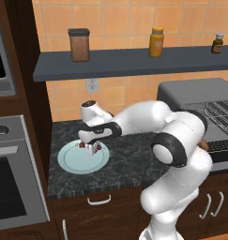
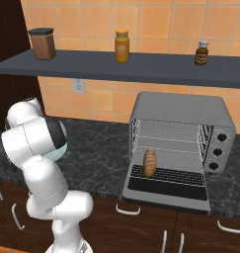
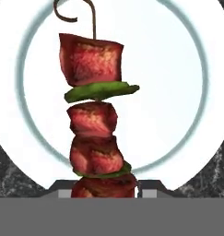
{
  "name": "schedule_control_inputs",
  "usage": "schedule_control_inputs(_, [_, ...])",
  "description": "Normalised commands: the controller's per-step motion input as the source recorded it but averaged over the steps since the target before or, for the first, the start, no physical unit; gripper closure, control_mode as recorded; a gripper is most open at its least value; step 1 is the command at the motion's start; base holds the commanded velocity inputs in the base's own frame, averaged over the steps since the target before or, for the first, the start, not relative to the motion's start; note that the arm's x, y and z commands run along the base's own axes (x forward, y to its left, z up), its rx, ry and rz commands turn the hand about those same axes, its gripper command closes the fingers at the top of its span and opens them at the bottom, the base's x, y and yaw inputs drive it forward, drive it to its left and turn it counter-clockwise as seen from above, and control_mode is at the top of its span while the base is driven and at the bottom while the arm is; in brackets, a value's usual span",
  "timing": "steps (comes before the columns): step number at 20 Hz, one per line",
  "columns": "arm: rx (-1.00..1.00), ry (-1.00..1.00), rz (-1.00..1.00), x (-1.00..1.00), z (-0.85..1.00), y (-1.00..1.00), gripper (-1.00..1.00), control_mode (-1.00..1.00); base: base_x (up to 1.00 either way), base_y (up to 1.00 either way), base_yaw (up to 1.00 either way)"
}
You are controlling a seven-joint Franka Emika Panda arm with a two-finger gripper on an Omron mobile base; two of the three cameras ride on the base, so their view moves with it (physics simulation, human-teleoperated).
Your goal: Pick up the kebab skewer and baguette bread, and place them inside the toaster oven. Close the toaster oven door and start by setting the timer.
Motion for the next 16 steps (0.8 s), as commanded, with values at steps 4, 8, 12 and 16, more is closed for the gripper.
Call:
schedule_control_inputs(4, [0.08, 0.00, -0.06, -0.81, 0.63, -1.00, 1.00, -1.00, 0.00, 0.00, 0.00])
schedule_control_inputs(8, [0.07, -0.01, -0.08, -0.88, 0.55, -1.00, 1.00, -1.00, 0.00, 0.00, 0.00])
schedule_control_inputs(12, [0.04, -0.01, -0.14, -0.87, 0.55, -1.00, 1.00, -1.00, 0.00, 0.00, 0.00])
schedule_control_inputs(16, [0.01, 0.00, -0.21, -0.58, 0.52, -1.00, 1.00, -1.00, 0.00, 0.00, 0.00])
